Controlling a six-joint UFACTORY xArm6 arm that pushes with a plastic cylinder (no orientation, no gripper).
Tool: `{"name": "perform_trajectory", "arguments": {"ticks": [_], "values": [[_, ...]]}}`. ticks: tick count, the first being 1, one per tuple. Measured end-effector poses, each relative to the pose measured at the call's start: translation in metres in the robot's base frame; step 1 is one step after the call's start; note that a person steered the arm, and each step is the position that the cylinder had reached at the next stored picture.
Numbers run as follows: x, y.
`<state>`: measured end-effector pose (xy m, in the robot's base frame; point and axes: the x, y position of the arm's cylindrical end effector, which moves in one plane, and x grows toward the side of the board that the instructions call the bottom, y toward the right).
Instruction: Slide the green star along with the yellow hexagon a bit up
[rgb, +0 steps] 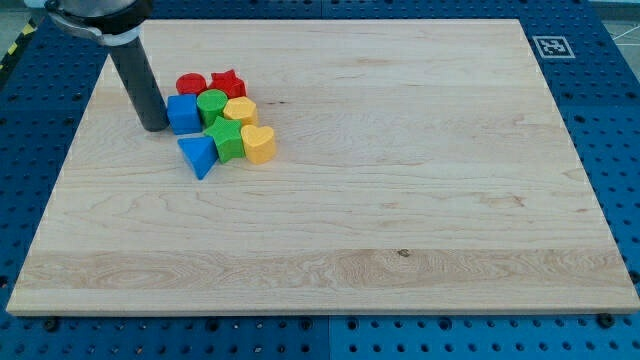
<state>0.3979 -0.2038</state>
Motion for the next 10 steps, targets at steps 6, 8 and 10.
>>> {"name": "perform_trajectory", "arguments": {"ticks": [6,8,10], "values": [[0.107,0.006],[0.107,0.104],[0.106,0.099]]}}
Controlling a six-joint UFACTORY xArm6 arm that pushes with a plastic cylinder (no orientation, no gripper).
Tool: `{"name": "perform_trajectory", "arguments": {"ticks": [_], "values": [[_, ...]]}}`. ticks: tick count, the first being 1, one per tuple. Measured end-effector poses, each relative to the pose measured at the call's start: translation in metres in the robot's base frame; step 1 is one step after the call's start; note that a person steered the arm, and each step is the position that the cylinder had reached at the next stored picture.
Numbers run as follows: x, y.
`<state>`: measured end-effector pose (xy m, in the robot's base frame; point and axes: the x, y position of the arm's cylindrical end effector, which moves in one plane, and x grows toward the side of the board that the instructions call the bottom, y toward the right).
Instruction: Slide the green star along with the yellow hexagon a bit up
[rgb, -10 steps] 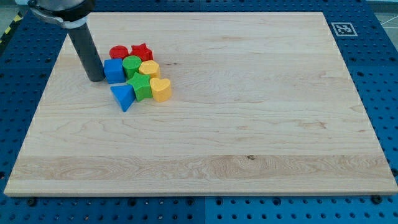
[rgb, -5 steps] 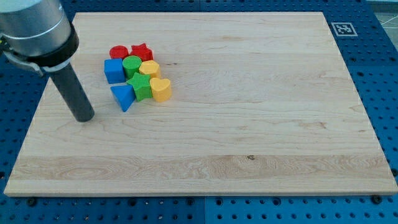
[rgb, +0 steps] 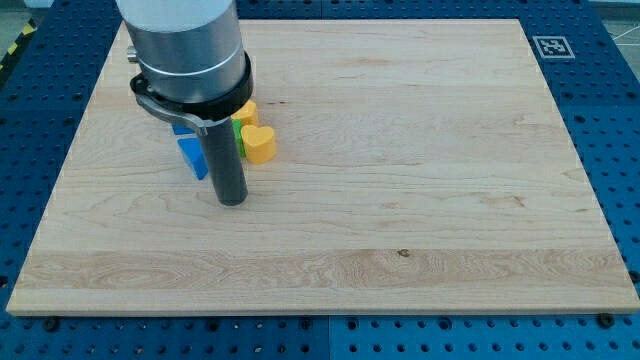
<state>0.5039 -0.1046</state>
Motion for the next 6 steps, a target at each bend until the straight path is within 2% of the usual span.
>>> {"name": "perform_trajectory", "arguments": {"ticks": [2,5,6], "values": [[-0.010,-0.015],[-0.049,-0.015],[-0.044,-0.015]]}}
